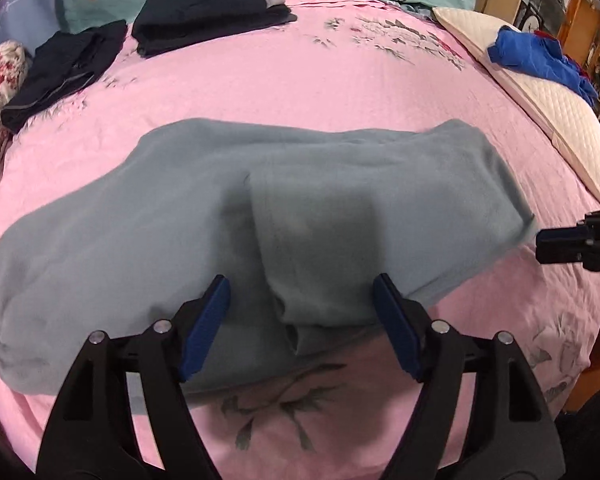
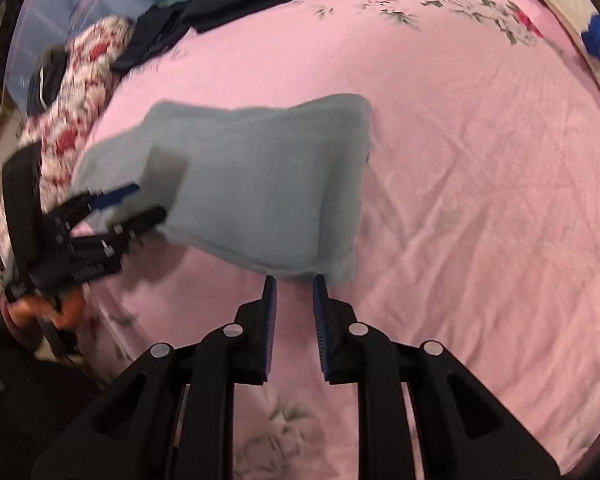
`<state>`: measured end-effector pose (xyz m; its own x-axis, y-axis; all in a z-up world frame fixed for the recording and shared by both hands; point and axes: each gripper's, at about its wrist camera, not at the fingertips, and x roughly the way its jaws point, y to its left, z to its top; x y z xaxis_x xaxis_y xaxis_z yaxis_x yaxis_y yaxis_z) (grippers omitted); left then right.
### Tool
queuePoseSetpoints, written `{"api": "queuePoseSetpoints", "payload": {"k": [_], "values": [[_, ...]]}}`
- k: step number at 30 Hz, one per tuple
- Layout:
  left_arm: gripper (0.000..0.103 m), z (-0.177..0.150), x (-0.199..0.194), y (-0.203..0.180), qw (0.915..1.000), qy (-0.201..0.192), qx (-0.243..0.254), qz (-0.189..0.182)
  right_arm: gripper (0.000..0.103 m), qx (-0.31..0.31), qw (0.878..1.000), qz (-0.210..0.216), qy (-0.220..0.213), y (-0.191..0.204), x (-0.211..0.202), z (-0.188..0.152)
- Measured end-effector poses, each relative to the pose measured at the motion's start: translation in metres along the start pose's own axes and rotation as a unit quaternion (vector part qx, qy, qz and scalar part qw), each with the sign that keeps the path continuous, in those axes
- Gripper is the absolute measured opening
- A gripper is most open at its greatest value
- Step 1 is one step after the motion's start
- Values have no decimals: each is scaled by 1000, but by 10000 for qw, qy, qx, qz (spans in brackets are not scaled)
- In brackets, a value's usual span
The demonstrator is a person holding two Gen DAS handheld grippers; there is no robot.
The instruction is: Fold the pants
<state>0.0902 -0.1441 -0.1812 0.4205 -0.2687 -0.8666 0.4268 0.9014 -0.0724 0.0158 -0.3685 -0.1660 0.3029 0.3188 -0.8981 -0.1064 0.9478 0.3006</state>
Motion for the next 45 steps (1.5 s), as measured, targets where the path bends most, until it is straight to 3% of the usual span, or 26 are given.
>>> {"api": "queuePoseSetpoints", "payload": {"k": [5,7,10,13,17,22,26,28,31,34,39,42,45], "values": [[79,-2,3,3,10000,29,-8,41,19,160,9979,353,-518,9,-10,19],[80,-3,3,3,10000,15,4,69,45,346,9958,489,-694,7,-1,26],[81,-2,3,4,10000,56,-46,68,44,363,9986,65,-380,6,20,24],[84,-3,4,4,9999,25,-30,121,40,586,9960,532,-408,-14,13,6],[87,-2,6,4,9998,21,-107,189,38,910,9920,808,-321,-29,14,-9],[89,-1,6,4,9996,17,-149,236,39,804,9948,619,-99,-25,6,-14],[89,-1,6,4,9994,20,-176,287,40,866,9910,614,-810,-27,-19,-2],[89,-2,6,4,9994,27,-181,309,40,972,9880,710,-966,-31,-17,6],[89,-2,5,5,9994,80,-180,300,38,965,9942,383,-262,-34,16,6],[89,-5,-10,12,9991,57,-195,365,40,870,9956,201,-292,-28,8,5],[89,-23,-52,51,9955,-195,-508,775,40,-52,9959,-140,-894,29,-16,30],[89,-38,-74,93,9892,-230,-973,1074,43,-472,9950,-64,-879,74,1,47],[89,-60,-98,150,9754,-260,-1712,1361,43,-938,9927,279,-705,130,27,60]]}}
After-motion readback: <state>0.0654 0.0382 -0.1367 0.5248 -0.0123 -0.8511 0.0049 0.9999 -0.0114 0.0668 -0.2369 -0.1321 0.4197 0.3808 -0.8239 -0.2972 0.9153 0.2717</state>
